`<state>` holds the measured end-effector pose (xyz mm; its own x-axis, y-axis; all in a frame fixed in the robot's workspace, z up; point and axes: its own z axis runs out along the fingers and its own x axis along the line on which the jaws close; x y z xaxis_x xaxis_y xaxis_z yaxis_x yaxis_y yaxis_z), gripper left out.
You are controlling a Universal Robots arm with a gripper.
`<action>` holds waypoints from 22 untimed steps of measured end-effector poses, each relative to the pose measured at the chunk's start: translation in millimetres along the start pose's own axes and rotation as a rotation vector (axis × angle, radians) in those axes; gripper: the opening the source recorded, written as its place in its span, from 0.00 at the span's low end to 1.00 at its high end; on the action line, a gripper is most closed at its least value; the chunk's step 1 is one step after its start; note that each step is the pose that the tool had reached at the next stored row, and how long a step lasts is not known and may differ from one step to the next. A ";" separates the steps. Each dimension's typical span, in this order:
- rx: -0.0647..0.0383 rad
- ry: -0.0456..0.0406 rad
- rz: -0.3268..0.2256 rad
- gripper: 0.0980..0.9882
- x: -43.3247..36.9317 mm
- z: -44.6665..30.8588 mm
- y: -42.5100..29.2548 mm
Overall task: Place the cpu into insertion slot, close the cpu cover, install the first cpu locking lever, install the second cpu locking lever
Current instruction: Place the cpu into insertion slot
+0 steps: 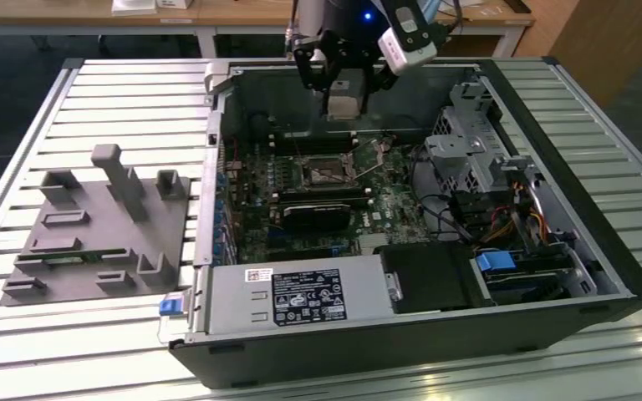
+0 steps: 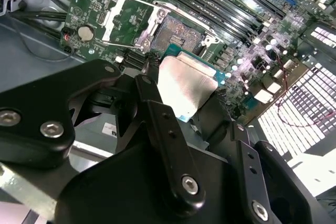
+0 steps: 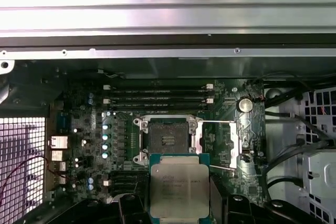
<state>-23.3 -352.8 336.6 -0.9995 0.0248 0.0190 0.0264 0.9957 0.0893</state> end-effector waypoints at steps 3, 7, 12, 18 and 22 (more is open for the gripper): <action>0.000 -0.0001 0.000 0.50 0.3 5.5 -0.5; 0.000 -0.0004 0.000 0.50 0.7 12.7 -1.2; 0.000 -0.0008 0.000 0.50 1.0 21.8 -2.0; 0.001 -0.0066 0.045 0.50 1.1 31.1 -2.8; 0.000 -0.0129 0.117 0.50 1.0 32.9 -3.0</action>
<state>-25.0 -352.8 303.6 -0.9897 0.1419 0.0165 0.1428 0.9859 0.0873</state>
